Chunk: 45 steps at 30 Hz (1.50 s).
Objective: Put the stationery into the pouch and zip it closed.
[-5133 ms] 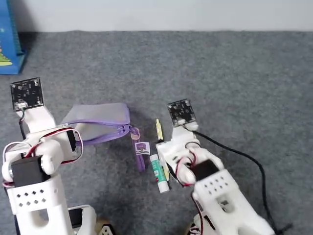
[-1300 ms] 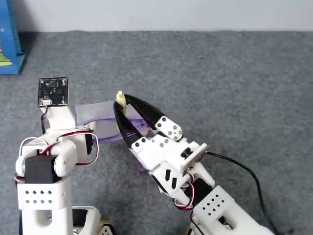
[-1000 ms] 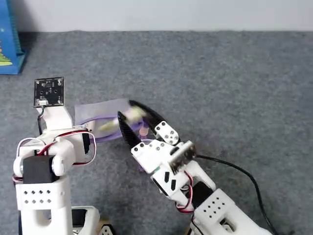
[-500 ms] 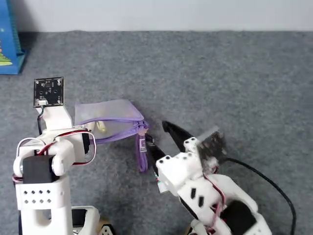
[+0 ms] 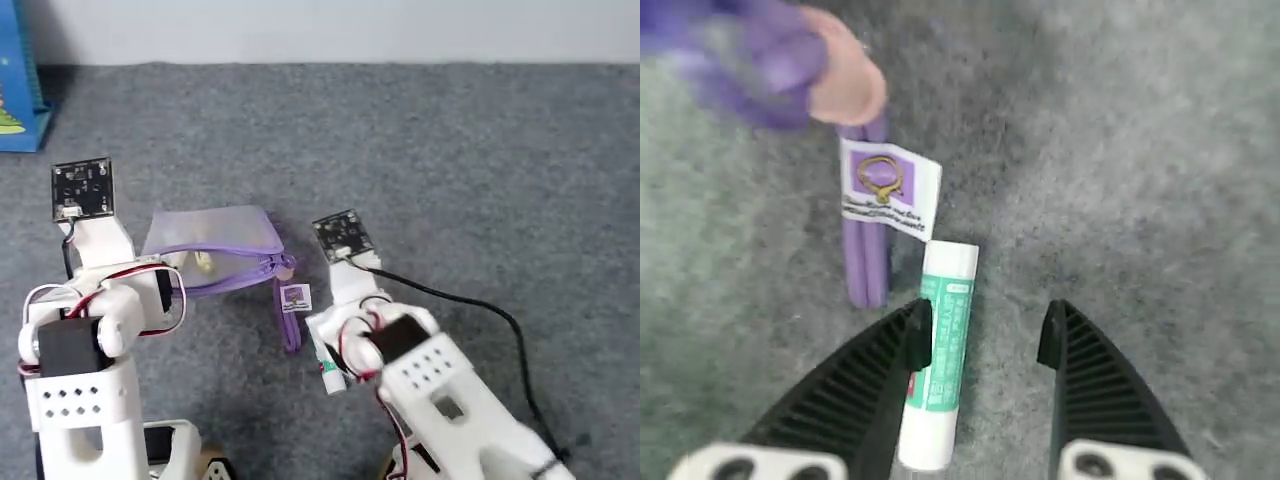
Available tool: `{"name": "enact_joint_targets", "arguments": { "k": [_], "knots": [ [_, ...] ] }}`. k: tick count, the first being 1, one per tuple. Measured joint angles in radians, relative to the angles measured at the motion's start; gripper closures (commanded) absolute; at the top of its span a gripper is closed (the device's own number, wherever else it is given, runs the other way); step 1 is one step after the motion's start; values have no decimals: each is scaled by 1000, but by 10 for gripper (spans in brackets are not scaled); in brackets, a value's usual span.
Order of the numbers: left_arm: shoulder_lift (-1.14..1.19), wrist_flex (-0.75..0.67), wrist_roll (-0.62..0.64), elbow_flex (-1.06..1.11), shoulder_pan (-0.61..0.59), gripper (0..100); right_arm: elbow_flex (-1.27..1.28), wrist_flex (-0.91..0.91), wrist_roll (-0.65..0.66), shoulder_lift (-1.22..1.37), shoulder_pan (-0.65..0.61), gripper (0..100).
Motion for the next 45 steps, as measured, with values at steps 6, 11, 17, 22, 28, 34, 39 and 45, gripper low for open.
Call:
{"name": "enact_joint_targets", "arguments": {
  "k": [6, 11, 17, 22, 28, 34, 39, 45],
  "knots": [
    [0, 0, 0, 0, 0, 989, 0, -101, 0, 190, -17, 826],
    [0, 0, 0, 0, 0, 989, 0, -160, 0, 265, -80, 826],
    [0, 0, 0, 0, 0, 989, -2, -232, 0, 354, -78, 826],
    [0, 0, 0, 0, 0, 989, -48, -247, -2, 456, -60, 861],
    [0, 0, 0, 0, 0, 989, -95, -193, 14, 508, -15, 971],
    [0, 0, 0, 0, 0, 989, -97, -5, 20, 373, -20, 992],
    [0, 0, 0, 0, 0, 989, -97, 160, 23, 97, -20, 992],
    [0, 0, 0, 0, 0, 989, -97, 233, 46, -304, -21, 992]
  ]
}}
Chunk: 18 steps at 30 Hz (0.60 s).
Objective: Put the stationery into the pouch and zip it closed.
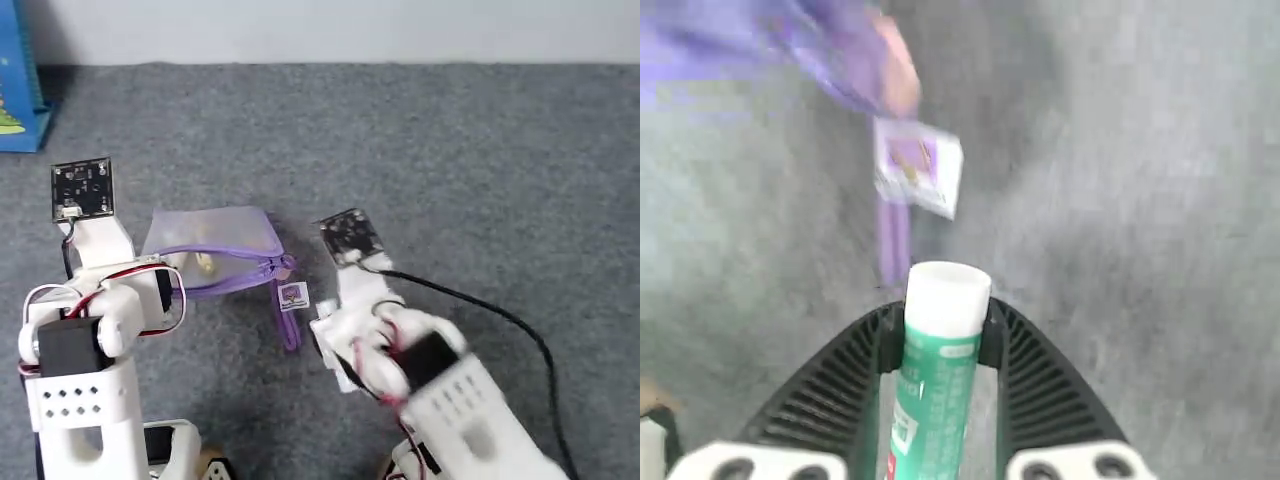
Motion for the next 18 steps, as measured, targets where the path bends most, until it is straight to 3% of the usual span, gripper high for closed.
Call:
{"name": "enact_joint_targets", "arguments": {
  "k": [4, 9, 18],
  "knots": [
    [0, 0, 0, 0, 0, 989, 0, -9, 54, -218, -9, 992],
    [0, 0, 0, 0, 0, 989, 0, -103, 63, -370, -130, 992],
    [0, 0, 0, 0, 0, 989, 32, -483, 68, -411, -256, 992]
  ]
}}
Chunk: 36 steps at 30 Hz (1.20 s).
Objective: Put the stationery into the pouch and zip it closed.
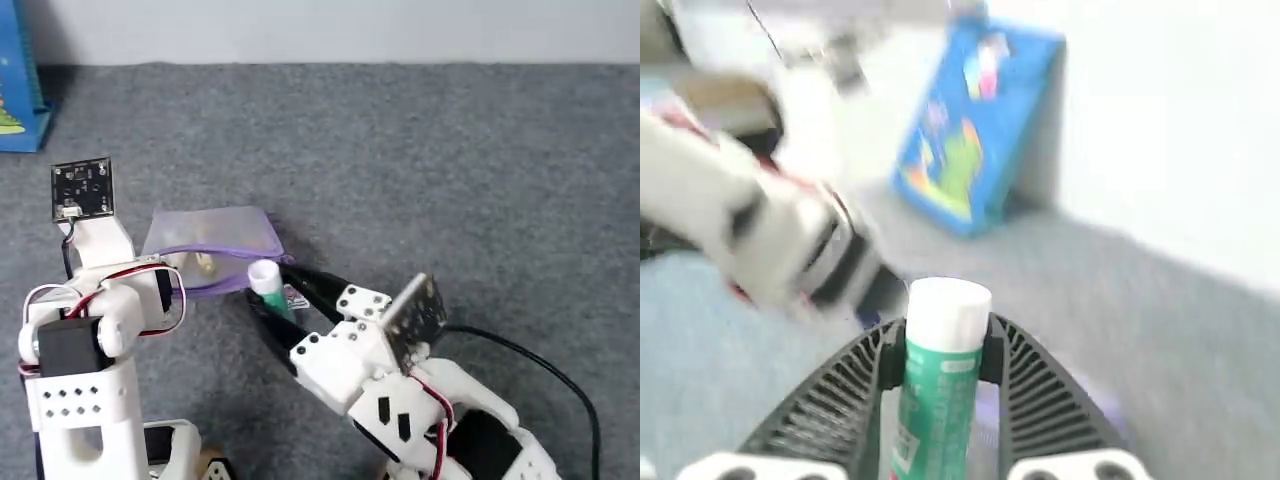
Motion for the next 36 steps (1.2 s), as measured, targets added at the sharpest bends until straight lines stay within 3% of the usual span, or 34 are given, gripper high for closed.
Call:
{"name": "enact_joint_targets", "arguments": {
  "k": [12, 24, 36],
  "knots": [
    [0, 0, 0, 0, 0, 989, 327, -703, 0, 41, -2, 992],
    [0, 0, 0, 0, 0, 989, 330, -1135, 0, 468, 0, 992],
    [2, 0, 0, 2, 0, 989, 330, -1530, 0, 841, 91, 992]
  ]
}}
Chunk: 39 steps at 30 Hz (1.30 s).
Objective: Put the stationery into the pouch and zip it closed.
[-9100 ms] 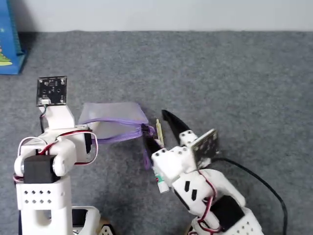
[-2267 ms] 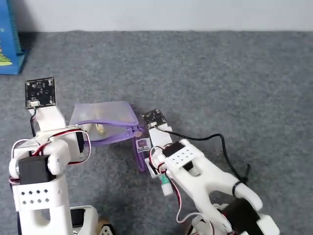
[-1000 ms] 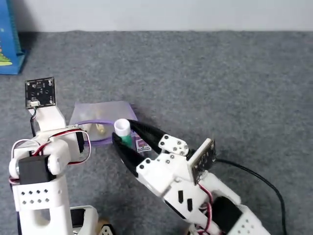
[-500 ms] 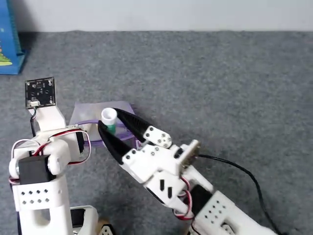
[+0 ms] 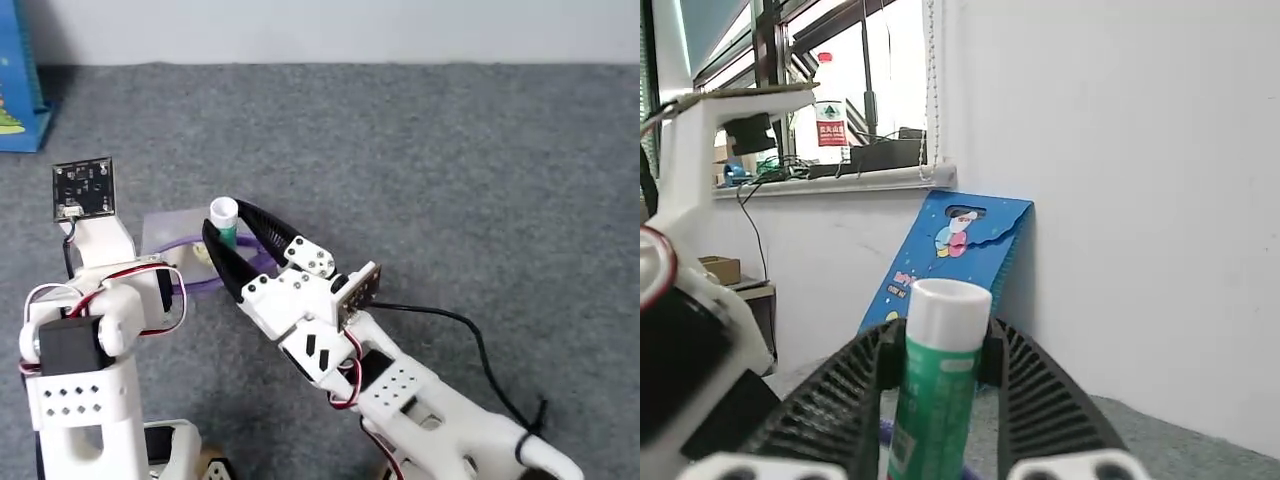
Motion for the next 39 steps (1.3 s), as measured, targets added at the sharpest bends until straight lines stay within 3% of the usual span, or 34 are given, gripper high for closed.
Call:
{"name": "enact_joint_targets", "arguments": {
  "k": [4, 10, 15, 19, 24, 39],
  "knots": [
    [0, 0, 0, 0, 0, 989, -2, -38, 5, 58, 0, 974],
    [2, 0, 0, 2, 0, 989, 71, -48, 110, 43, -34, 843],
    [2, 0, 0, 2, 0, 989, 169, -43, 153, 21, -66, 885],
    [2, 0, 0, 2, -3, 989, 221, -43, 158, -48, -66, 998],
    [2, 0, 0, 2, -5, 989, 245, -34, 158, -129, -66, 990],
    [2, 0, 0, 2, -5, 989, 51, 259, 158, -123, -66, 990]
  ]
}}
